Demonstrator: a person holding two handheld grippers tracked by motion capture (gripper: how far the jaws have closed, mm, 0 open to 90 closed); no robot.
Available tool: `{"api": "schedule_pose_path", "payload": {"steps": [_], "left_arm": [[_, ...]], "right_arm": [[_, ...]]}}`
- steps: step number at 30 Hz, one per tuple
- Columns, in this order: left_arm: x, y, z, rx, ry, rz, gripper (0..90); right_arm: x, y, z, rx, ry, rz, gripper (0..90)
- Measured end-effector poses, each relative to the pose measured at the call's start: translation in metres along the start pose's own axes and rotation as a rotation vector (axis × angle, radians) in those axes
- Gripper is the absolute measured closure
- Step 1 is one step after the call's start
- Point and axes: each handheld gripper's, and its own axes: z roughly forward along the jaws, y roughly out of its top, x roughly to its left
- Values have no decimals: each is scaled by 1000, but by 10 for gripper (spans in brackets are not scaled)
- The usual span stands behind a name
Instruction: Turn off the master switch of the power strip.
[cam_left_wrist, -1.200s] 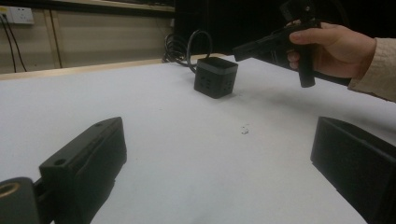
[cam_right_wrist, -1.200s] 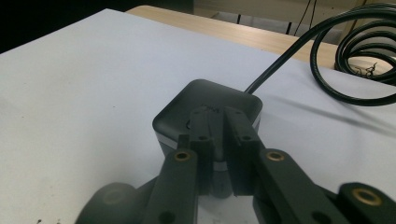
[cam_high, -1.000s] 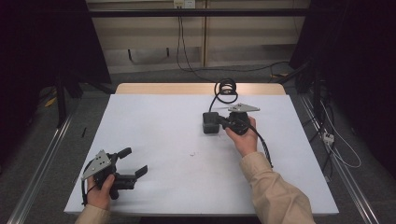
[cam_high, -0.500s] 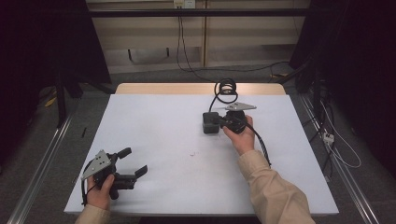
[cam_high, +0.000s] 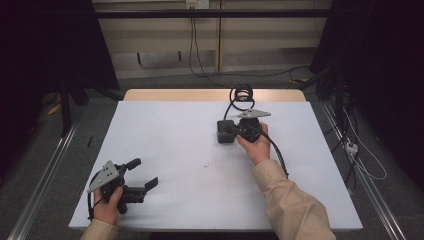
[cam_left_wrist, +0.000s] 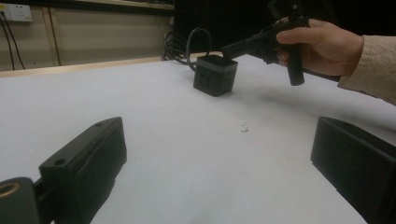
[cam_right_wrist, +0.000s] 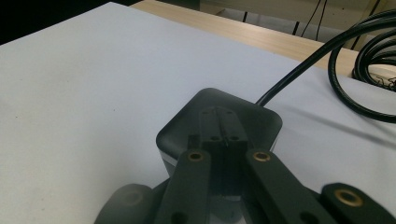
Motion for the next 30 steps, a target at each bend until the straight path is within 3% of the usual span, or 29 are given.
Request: {"api": "schedule_pose_path", "payload": {"steps": [15,30], "left_arm": [[0,0,0,0,2,-1,33],[-1,0,0,5,0,4,33]], "right_arm": [[2,1,2,2,-15,-45,900],[1,-1,2,-6,-8,-43,900]]}}
